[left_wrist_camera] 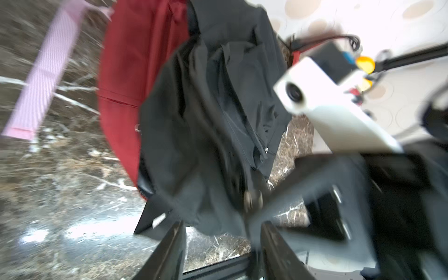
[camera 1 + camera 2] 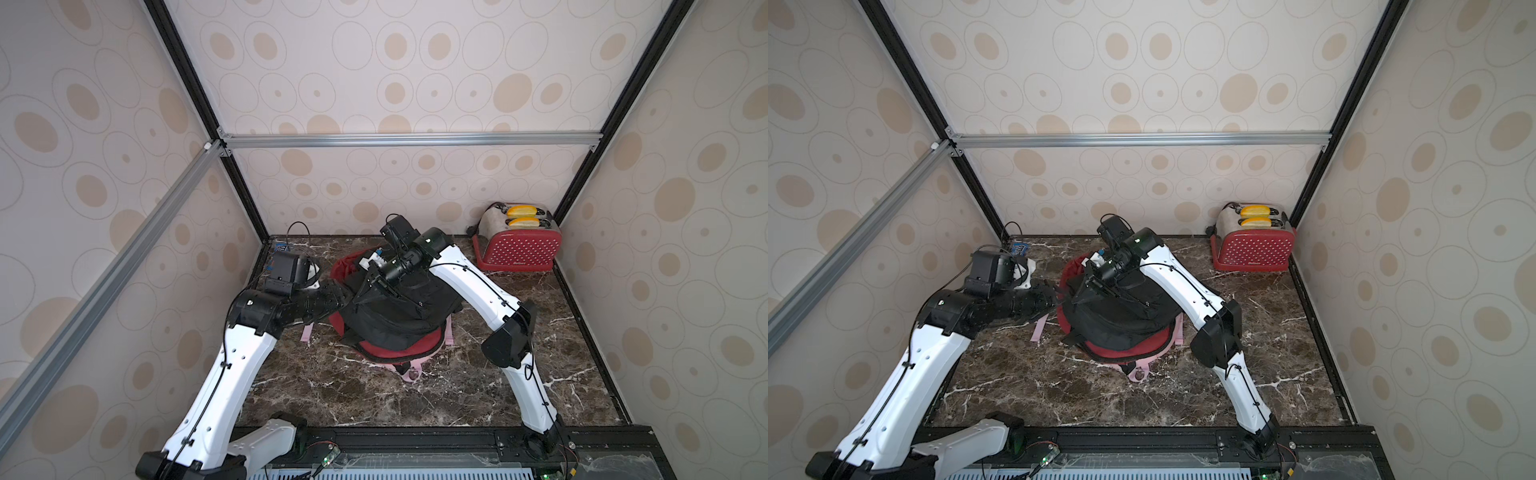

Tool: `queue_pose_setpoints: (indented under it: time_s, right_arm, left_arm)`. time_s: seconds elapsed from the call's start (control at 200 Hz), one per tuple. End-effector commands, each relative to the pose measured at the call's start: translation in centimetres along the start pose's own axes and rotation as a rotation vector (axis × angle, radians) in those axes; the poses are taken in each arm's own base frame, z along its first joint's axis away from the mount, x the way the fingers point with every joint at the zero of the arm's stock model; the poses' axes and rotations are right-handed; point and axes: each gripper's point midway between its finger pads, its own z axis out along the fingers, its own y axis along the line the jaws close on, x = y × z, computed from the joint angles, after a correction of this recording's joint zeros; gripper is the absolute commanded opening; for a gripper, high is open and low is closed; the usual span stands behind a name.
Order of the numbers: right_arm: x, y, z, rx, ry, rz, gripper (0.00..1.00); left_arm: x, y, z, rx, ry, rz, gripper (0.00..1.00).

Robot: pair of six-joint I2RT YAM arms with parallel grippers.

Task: Zip up the backpack
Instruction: Zip the zipper on the backpack.

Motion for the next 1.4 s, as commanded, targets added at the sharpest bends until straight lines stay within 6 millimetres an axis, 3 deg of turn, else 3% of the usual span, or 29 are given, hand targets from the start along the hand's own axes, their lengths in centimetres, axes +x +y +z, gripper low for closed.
queue_pose_setpoints:
  time_s: [0.0, 0.19, 0.431, 0.741, 0.861, 1.112, 1.392]
  right_arm:
    - [-2.8, 0.0, -0.4, -0.045, -0.042, 0.053, 0.00]
    - [-5.1, 0.2, -0.7, -0.095, -0.074, 0.110, 0.00]
    - [-5.7, 0.8, -1.5, -0.102, -0.127, 0.163, 0.00]
    - [-4.3, 2.2, -3.0, -0.165, -0.084, 0.181, 0.00]
    - [-4.8, 3.0, -3.0, -0.238, -0.087, 0.217, 0.00]
    - [-5.4, 6.1, -3.4, -0.342, -0.080, 0.200, 0.00]
    - [-5.0, 6.4, -2.2, -0.363, -0.058, 0.210, 0.00]
  left_arm:
    - [0.4, 1.5, -1.7, -0.067, -0.035, 0.001, 0.52]
    - [2.3, 0.9, 0.9, 0.054, 0.033, -0.064, 0.54]
    - [3.5, -0.2, 3.7, 0.095, 0.074, -0.043, 0.57]
    - [2.8, -2.5, 3.9, 0.251, -0.009, 0.000, 0.61]
    - [2.8, -2.5, 4.2, 0.248, -0.034, 0.029, 0.61]
    - [2.8, -2.2, 6.9, 0.255, -0.032, 0.000, 0.61]
    - [2.0, -2.2, 8.0, 0.255, -0.067, -0.027, 0.62]
